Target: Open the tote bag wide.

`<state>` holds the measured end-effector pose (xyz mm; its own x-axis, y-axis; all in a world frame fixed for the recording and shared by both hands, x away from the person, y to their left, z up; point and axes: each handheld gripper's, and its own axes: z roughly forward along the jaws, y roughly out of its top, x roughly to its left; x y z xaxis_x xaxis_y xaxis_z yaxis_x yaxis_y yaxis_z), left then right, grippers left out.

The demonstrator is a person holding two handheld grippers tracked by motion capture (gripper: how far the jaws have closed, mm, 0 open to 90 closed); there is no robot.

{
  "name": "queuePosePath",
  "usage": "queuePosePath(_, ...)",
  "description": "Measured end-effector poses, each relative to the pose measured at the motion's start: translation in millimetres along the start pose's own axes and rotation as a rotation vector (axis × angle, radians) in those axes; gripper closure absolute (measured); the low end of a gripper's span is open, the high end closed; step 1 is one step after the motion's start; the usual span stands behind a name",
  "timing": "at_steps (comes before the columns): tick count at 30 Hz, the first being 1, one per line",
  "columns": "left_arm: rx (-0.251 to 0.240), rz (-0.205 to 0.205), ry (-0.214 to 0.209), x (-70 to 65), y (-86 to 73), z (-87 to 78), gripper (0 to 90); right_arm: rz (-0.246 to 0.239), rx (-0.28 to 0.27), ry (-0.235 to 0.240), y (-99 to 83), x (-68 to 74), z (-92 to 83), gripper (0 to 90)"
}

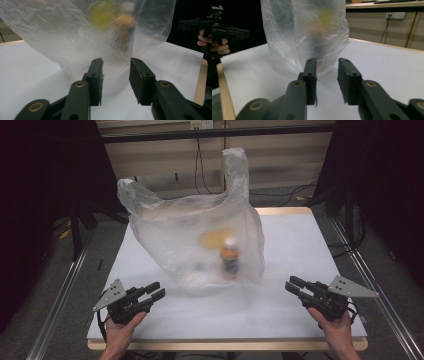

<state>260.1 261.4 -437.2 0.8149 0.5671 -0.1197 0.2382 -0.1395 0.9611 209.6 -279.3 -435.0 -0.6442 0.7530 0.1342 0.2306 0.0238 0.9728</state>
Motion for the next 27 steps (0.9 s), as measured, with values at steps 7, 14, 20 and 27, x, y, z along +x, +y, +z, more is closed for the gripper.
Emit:
queuePosePath(7,0.016,0.007,-0.044,-4.9,4.0,3.5,76.8,-0.015,0.022,0.055,6.6,0.4,8.9,88.7)
queuePosePath(14,0.032,-0.004,-0.069,-9.8,9.3,10.9,89.0,0.013,0.051,0.105,17.0,3.2,17.3,90.0)
queuePosePath(20,0.032,-0.003,-0.102,-8.1,14.9,18.7,90.0,0.017,0.054,0.133,27.0,3.5,22.6,90.0)
queuePosePath(27,0.039,0.008,-0.104,-3.1,23.1,26.6,90.0,0.009,0.051,0.173,45.2,6.4,38.9,90.0)
